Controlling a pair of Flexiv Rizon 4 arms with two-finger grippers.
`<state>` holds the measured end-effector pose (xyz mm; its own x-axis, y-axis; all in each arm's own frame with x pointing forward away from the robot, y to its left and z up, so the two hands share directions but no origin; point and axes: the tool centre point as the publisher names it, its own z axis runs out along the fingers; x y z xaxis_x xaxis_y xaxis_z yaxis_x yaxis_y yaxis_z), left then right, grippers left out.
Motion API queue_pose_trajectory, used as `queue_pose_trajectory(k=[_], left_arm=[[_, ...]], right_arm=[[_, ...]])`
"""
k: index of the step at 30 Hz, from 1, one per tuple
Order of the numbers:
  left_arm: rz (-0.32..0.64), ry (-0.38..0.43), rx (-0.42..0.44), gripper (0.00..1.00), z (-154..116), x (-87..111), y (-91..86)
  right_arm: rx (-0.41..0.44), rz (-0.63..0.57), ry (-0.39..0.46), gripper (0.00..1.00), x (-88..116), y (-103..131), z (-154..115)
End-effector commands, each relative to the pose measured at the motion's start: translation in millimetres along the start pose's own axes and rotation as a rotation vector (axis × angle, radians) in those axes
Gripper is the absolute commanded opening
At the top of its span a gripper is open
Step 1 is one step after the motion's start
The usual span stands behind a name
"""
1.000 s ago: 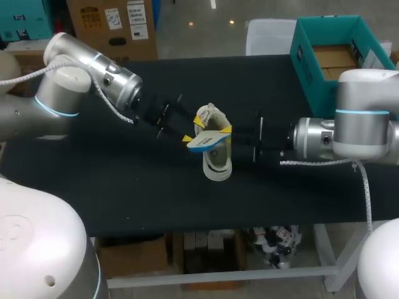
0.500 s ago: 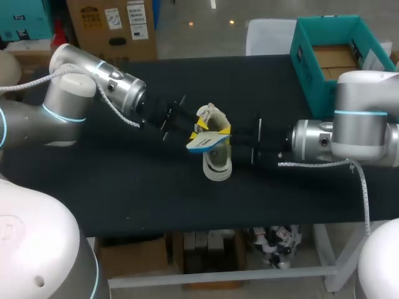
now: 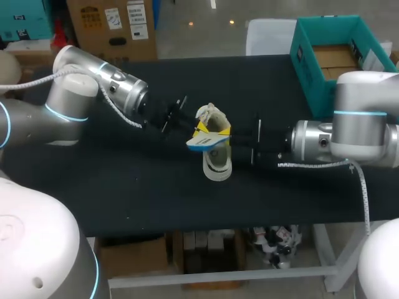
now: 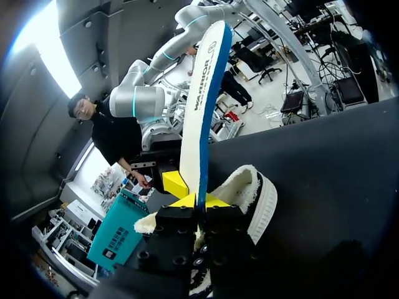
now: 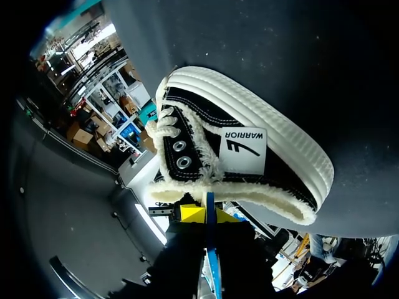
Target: Open the shoe tongue, take the insole out of the shoe, put the insole back into the shoe, and pack the shoe into the shoebox
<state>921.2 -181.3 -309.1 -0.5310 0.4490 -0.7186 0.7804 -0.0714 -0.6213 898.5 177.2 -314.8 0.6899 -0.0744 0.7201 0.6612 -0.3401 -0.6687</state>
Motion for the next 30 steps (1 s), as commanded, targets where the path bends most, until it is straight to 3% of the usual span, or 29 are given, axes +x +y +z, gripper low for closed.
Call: queue_pose_trajectory(k=[1, 17, 30], left_arm=[[0.003, 0.006, 0.003, 0.0, 2, -1.7, 1.3], [0.004, 0.024, 0.008, 0.0, 5, -0.2, 2.9], [-0.005, 0.037, -0.002, 0.0, 6, -0.1, 2.4]], right_arm=[[0.0, 0.0, 0.001, 0.0, 0, 0, 3], [0.0, 0.0, 0.001, 0.0, 0, 0, 3], [0.022, -0.02, -0.033, 0.0, -12, -4, 7]])
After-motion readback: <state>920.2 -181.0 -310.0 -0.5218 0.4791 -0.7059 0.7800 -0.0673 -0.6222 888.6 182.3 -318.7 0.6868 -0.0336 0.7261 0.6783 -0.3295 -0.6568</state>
